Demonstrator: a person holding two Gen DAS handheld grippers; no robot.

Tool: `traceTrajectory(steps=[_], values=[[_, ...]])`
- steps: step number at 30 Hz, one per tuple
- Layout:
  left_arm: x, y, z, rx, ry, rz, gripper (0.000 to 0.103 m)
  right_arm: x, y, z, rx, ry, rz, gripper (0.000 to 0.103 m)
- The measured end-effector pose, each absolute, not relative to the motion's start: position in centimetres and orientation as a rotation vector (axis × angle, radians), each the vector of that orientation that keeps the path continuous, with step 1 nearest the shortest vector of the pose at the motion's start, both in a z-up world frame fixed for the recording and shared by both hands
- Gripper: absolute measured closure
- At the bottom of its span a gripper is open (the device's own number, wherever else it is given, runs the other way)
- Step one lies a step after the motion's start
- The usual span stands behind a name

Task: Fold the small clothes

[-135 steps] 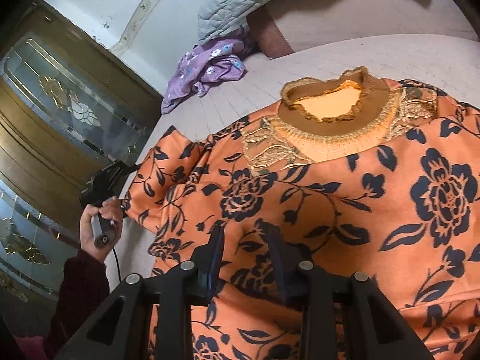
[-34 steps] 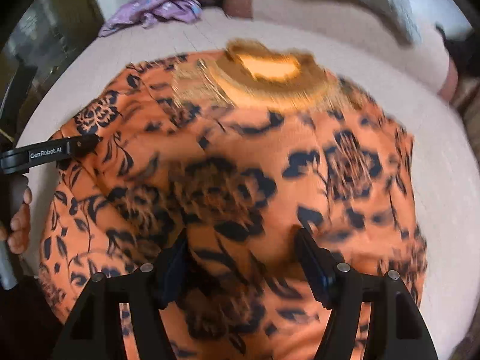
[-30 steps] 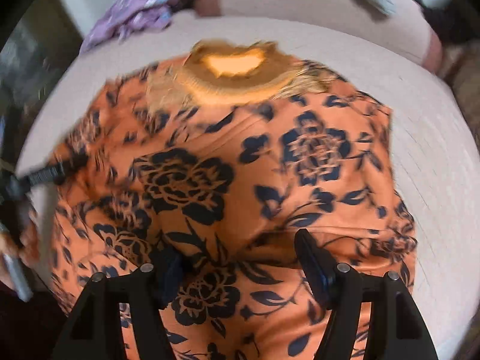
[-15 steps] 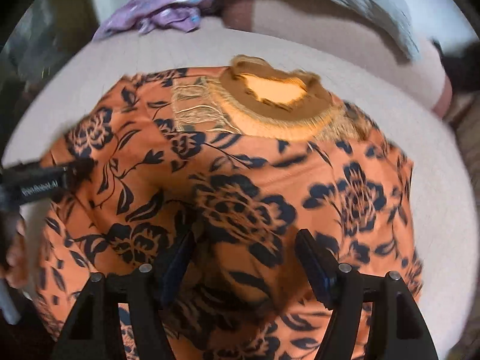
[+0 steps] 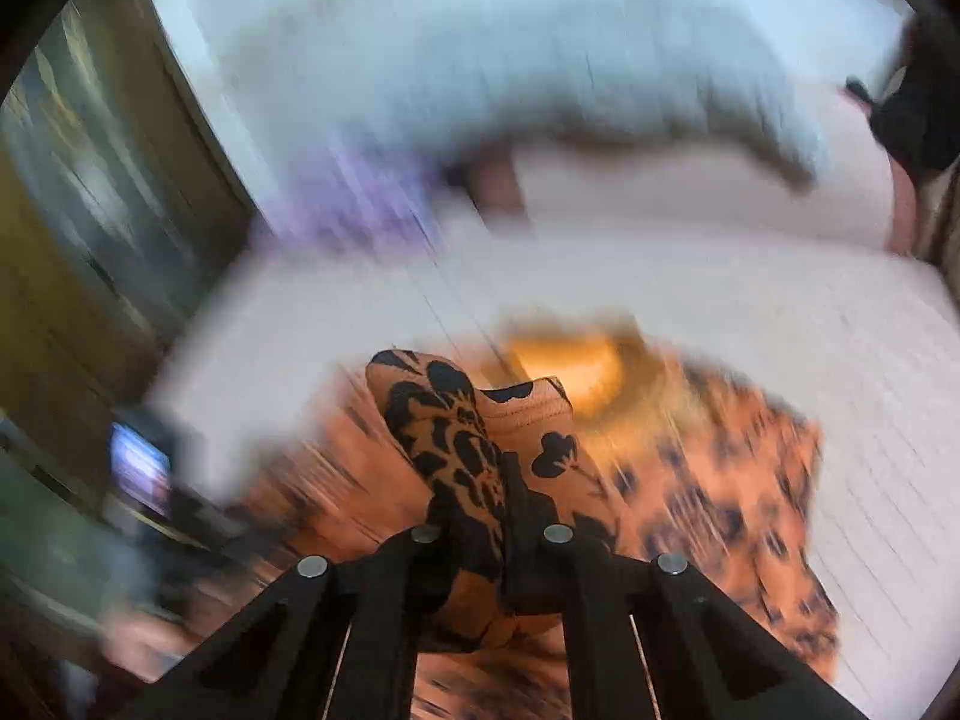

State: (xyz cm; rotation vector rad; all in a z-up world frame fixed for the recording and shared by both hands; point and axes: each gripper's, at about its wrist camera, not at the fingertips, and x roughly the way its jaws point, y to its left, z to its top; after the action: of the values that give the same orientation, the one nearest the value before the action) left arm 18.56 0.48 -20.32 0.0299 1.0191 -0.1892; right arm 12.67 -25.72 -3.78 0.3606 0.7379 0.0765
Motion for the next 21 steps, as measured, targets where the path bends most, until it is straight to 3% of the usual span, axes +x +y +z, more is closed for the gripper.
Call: traceTrajectory(steps=[3,5,7,10,12,15,21], values=[[18.4,0.7,-19.7,0.02,0.967,-0.168,0.034,8.1,-27.9,-0.5,0.444,0.403,0.159,0.098],[18.4,0.2,-20.1,0.045,0.974,-0.166,0.034,6.4,-30.0,-2.3,0.484,0.339,0.123,0.098],[18.5,-0.3,-20.9,0.071,1.001,-0.168,0.034,6.1,-33.3,-7.4,0.544,0.429,0.031,0.096],[18.5,-1.0,-21.5,0.097,1.019,-0.167,0.034,7.0,-38.7,-16.8,0.803,0.823,-0.172,0.094],[18.6,-1.2,-21.4,0.092,1.017,-0.166,0.034,5.8,-41.7,-20.5,1.022,0.955,-0.264,0.094],[18.6,-1.7,-21.1,0.08,0.996,-0.162,0.034,4.5,-42.6,-17.6,0.915,0.831,-0.328,0.082],[17.2,-4.3,-20.2,0.169,0.897,-0.198,0.034,4.0,-42.3,-14.1,0.725,0.697,-0.392,0.082]])
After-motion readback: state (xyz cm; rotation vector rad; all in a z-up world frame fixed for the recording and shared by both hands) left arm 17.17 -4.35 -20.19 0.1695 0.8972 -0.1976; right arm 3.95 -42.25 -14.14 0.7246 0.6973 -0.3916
